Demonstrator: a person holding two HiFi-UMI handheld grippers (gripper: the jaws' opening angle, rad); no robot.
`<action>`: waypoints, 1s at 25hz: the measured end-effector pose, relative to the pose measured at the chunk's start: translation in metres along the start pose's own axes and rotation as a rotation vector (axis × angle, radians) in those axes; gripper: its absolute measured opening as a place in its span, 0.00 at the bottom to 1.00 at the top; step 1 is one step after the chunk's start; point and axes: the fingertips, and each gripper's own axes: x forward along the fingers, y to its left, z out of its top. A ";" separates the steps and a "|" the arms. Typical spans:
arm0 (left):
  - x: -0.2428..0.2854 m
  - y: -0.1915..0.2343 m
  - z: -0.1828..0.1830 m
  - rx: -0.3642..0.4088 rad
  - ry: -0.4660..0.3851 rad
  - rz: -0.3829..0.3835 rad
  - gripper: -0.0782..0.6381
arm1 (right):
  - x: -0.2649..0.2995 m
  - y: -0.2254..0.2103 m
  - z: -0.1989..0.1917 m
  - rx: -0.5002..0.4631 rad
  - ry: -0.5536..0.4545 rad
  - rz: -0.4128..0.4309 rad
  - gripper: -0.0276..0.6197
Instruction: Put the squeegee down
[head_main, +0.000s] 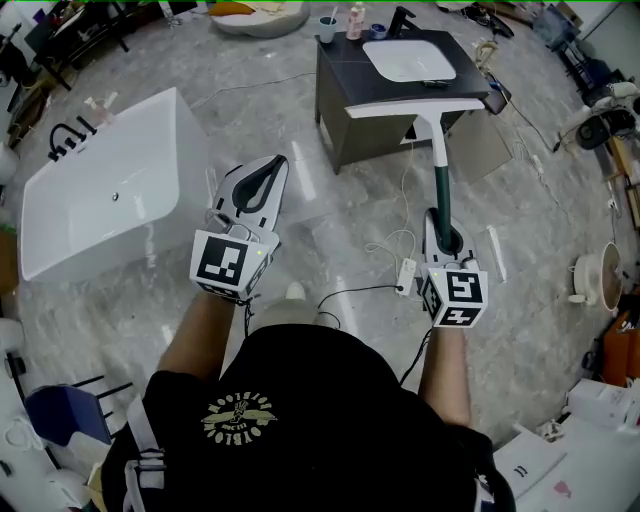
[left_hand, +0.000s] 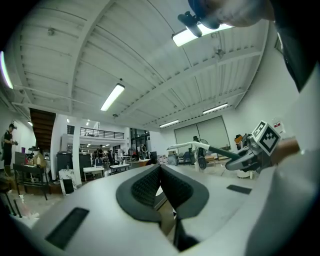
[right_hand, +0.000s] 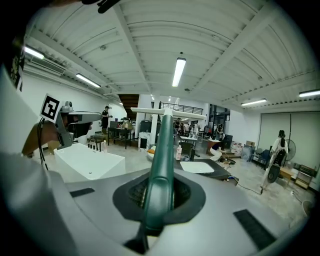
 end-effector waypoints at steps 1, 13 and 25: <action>0.005 0.006 -0.002 0.000 -0.001 -0.005 0.14 | 0.006 0.000 0.002 0.001 0.002 -0.004 0.09; 0.043 0.070 -0.022 -0.006 -0.013 -0.071 0.14 | 0.069 0.016 0.032 -0.007 0.012 -0.043 0.09; 0.063 0.098 -0.032 -0.019 -0.011 -0.074 0.14 | 0.091 0.015 0.043 0.005 0.005 -0.070 0.09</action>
